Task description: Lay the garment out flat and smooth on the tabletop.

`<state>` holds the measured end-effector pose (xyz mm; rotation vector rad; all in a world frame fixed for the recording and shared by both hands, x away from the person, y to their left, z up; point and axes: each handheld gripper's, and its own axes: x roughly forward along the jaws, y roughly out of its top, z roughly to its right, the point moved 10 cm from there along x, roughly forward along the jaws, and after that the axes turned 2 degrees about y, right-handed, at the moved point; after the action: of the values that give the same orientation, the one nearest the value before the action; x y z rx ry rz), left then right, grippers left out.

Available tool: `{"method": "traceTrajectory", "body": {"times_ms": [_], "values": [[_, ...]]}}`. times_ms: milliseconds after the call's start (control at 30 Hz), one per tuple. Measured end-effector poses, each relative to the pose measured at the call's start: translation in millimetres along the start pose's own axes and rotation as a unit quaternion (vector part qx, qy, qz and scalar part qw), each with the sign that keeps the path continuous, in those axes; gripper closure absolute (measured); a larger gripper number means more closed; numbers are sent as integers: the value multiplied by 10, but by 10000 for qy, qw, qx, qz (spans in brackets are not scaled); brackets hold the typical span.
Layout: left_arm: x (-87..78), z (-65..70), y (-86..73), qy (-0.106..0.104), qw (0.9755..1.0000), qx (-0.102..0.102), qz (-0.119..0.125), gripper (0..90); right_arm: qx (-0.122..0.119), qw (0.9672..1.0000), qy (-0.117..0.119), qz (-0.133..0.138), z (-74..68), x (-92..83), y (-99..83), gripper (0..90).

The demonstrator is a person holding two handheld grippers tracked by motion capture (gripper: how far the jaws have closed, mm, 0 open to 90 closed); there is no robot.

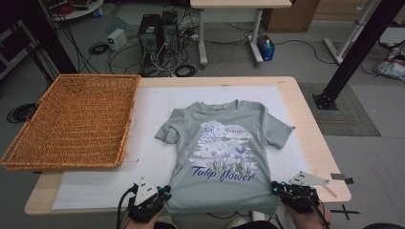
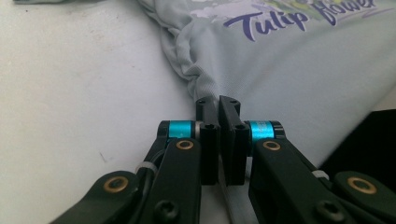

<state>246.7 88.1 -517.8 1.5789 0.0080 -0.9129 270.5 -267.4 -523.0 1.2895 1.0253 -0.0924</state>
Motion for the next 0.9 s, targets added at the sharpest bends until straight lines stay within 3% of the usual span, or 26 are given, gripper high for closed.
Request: {"method": "traceTrajectory", "body": {"times_ms": [100,133,200,267,367,500,633,700,800,900], "values": [[-18,64,15,-33,10000,66,54,864,-33,10000,-34,5,12,-21,-5,862],[-14,63,31,-15,9999,68,83,857,-68,10000,-37,45,10,-25,16,812],[9,31,109,-14,9999,36,160,752,-78,9999,-25,127,7,-29,101,730],[65,-54,237,40,9998,47,169,648,-200,9995,-46,238,37,-30,249,683],[216,-237,519,80,9996,69,254,560,-329,9986,-105,393,153,8,540,654],[503,-538,932,126,9996,66,232,495,-377,9976,-151,559,371,133,899,645],[773,-848,1271,315,9992,154,204,489,-418,9974,-184,559,581,299,1119,638],[906,-986,1339,377,9991,22,202,489,-373,9972,-210,609,676,361,1190,637],[1095,-1132,1296,387,9990,-200,-30,498,-488,9968,-311,558,765,455,1234,637],[1201,-1160,1175,345,9987,-119,-362,670,-529,9967,-378,485,841,517,1253,637]]}}
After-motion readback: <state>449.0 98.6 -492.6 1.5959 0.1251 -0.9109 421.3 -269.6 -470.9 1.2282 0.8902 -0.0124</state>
